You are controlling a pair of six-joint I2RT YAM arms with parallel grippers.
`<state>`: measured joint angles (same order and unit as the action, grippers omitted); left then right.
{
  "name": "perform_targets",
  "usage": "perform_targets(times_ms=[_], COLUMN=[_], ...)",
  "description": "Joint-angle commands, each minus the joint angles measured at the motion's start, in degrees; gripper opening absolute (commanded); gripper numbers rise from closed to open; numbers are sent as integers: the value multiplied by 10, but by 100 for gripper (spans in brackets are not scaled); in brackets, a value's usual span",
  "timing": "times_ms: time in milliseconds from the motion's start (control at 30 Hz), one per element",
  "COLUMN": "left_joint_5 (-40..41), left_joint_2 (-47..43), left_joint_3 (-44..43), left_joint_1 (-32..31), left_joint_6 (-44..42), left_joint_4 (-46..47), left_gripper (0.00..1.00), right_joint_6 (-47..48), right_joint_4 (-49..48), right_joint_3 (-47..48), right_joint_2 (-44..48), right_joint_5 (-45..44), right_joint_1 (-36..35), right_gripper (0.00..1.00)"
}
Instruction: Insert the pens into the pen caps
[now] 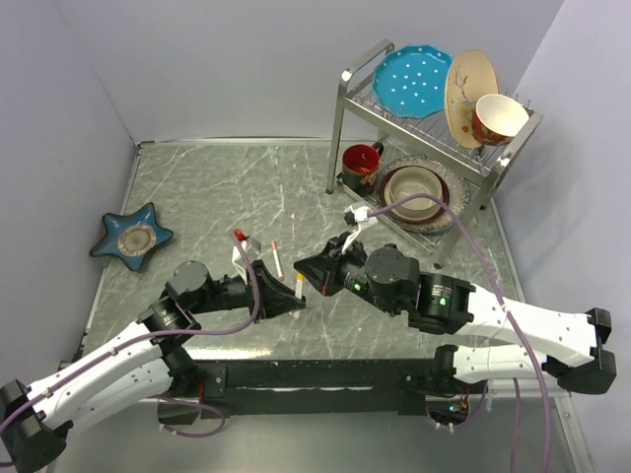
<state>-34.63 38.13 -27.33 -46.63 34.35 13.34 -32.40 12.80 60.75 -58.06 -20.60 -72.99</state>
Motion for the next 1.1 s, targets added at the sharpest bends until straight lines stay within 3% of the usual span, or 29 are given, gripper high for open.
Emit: perform_targets(times_ms=[0, 467, 700, 900, 1067], left_joint_5=[37, 62, 99, 5, 12], left_joint_2=[3, 63, 62, 63, 44], left_joint_3=[-19, -97, -107, -101, -90], left_joint_1=[0, 0, 4, 45, 46], left_joint_6=[32, -16, -64, -31, -28], left_joint_4=[44, 1, -26, 39, 44], left_gripper=[1, 1, 1, 1, 1], right_joint_6=[-7, -14, -88, -82, -104], right_joint_4=[-25, 13, -64, -127, -202], right_joint_3=[-40, -131, -219, -276, -325], right_joint_2=[1, 6, 10, 2, 23], right_joint_5=[42, 55, 124, 169, 203], right_joint_1=[-4, -54, -78, -115, -117], right_gripper=[2, 0, 0, 0, 0])
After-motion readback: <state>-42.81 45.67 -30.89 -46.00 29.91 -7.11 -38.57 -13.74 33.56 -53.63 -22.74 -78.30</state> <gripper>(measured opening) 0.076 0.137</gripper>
